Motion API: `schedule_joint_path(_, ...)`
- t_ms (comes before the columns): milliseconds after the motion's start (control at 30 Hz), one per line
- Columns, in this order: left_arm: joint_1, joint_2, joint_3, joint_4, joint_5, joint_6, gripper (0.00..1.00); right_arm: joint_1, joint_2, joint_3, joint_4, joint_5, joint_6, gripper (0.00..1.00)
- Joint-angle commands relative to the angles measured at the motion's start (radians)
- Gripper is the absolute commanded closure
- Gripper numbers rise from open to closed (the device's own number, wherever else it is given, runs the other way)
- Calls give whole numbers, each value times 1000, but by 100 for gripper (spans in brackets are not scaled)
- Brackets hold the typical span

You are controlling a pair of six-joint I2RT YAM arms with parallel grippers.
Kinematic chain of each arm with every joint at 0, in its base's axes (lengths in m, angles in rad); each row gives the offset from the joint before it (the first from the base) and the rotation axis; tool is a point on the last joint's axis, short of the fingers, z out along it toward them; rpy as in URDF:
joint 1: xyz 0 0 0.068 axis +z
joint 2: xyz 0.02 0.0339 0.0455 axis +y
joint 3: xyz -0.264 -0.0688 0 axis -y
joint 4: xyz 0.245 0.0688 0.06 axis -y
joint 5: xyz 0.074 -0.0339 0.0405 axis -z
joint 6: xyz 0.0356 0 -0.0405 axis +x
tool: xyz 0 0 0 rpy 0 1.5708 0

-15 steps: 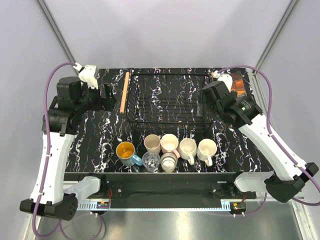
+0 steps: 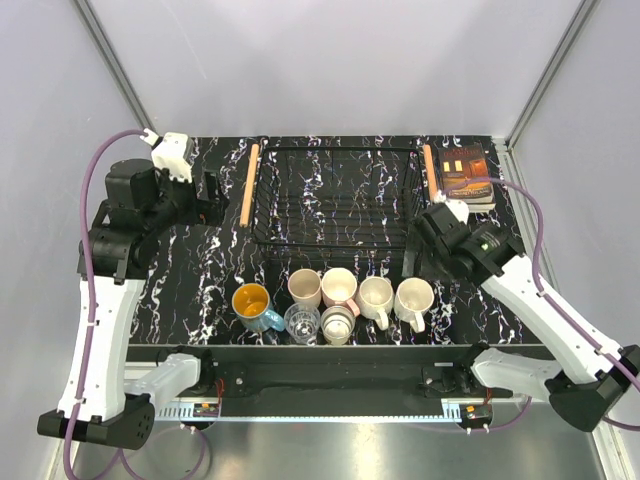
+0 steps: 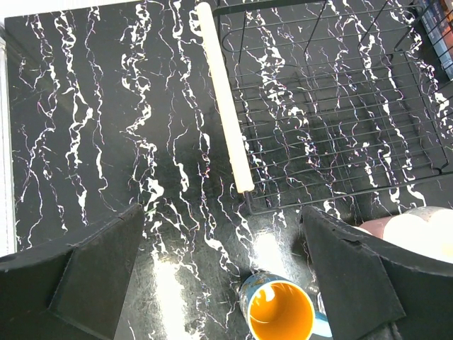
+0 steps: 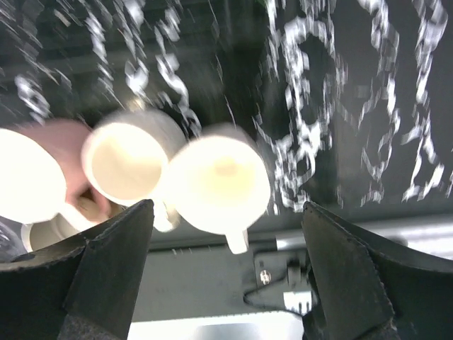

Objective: Load the cups into the dish rack

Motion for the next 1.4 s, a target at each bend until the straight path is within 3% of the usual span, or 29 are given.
schedule_joint_path(0, 4, -13, -19, 28, -9, 9, 1, -2, -80, -109, -39, -59, 134, 9)
schedule_joint_path(300, 4, -11, -14, 30, 5, 1, 1, -1, -116, -297, 43, -94, 165, 18)
schedule_joint_path(700, 4, -6, -40, 33, 14, 7, 1, 59, -53, -194, 83, -240, 9, 25)
schedule_joint_path(1000, 4, -17, -70, 37, -3, 18, 1, 125, 74, -159, 101, -226, -68, 24)
schedule_joint_path(1367, 4, -40, -86, 39, -21, 56, 1, 123, 126, -165, 104, -237, -100, 31)
